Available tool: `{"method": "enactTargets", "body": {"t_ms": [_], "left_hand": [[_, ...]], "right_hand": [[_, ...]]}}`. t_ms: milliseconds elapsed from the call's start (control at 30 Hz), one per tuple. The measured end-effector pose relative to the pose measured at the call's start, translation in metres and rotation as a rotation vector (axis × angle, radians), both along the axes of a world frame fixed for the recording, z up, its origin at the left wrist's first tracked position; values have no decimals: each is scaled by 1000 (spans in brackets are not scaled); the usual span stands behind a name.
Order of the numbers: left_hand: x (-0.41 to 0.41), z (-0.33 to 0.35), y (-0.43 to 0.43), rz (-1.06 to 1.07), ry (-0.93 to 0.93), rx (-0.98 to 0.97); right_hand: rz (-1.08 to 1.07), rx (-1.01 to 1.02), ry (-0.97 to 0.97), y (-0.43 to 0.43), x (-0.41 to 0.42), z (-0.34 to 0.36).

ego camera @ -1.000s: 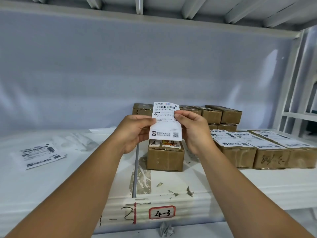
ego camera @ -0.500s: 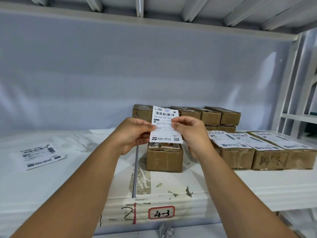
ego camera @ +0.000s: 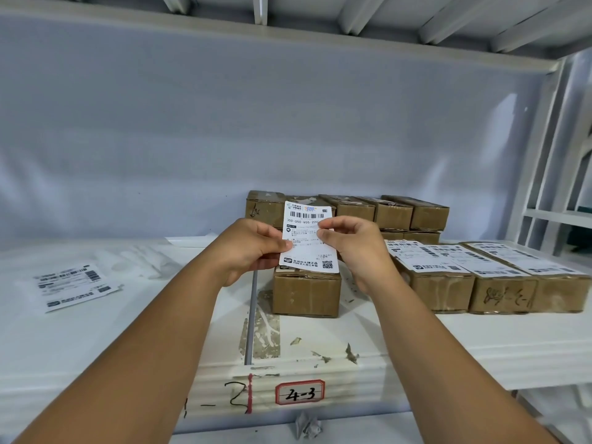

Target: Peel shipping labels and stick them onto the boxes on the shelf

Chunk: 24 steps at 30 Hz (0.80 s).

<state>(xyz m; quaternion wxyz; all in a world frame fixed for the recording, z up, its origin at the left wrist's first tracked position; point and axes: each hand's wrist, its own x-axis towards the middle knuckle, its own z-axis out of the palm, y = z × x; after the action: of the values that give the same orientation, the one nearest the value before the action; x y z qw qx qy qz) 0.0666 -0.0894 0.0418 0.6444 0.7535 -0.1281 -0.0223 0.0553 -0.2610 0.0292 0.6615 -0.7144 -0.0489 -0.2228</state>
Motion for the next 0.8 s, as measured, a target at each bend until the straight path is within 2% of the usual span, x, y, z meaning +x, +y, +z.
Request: {"method": "enactTargets", "body": {"t_ms": [300,800], "left_hand": [[1,0,-1,17,-57,130],[0,1,0,25,-69,173]], "right_hand": [[27,-60,-17,-2,1,-2],[10,-263,-28,1,3,-5]]}}
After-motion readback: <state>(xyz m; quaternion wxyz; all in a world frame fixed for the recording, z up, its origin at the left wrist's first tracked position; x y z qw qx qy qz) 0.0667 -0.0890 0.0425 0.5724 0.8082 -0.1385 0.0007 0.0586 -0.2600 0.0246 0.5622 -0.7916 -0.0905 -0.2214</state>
